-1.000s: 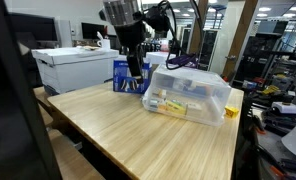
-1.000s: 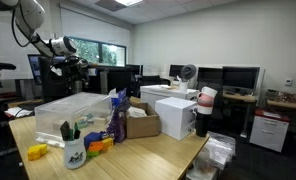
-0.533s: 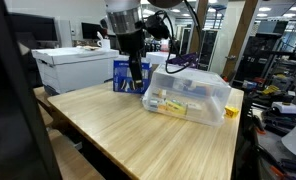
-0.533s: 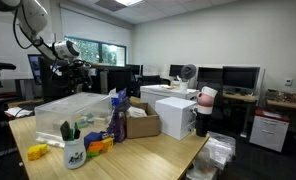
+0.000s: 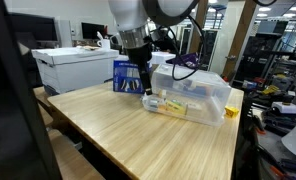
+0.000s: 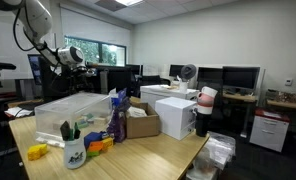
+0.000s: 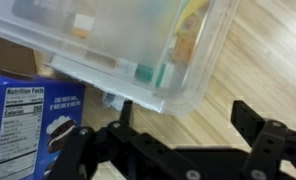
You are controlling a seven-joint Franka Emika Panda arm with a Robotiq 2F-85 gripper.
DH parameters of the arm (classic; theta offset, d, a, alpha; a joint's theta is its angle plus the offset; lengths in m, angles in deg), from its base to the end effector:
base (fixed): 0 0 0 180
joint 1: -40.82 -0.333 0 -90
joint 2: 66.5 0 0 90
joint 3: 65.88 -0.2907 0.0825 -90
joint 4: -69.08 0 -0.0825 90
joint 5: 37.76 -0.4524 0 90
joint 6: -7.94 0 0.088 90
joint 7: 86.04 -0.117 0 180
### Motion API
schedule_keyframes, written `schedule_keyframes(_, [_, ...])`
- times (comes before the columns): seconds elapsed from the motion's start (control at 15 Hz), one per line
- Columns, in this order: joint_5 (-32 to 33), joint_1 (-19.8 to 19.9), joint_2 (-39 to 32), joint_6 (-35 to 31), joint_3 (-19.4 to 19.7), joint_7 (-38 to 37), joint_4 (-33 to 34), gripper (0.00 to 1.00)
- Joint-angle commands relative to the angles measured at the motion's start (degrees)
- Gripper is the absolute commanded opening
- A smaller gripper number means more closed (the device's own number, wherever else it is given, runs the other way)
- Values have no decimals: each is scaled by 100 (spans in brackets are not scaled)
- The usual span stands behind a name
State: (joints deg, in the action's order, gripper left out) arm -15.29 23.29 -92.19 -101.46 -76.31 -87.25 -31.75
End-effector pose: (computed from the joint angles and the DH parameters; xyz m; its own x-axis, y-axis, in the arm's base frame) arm 0.6049 0.2821 0.2257 0.7851 0.5459 -0.2926 0.6130 -0.7523 0.2414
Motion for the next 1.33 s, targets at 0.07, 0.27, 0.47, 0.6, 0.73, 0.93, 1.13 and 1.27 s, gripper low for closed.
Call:
schedule_keyframes(0.07, [-344,158,242,20,-12,234,-445,100])
schedule_keyframes(0.27, [-464,213,305,43,-23,291,-575,100])
schedule_keyframes(0.47, [-502,248,396,27,-31,410,-715,100])
schedule_keyframes(0.6, [-487,260,438,37,-28,494,-787,100])
schedule_keyframes(0.73, [-483,281,481,26,-43,649,-855,100])
schedule_keyframes(0.93, [-414,297,507,2,-100,1152,-920,100])
schedule_keyframes(1.13, [-317,284,509,20,-171,1810,-927,100])
schedule_keyframes(1.27, [-289,255,501,53,-198,2034,-894,100])
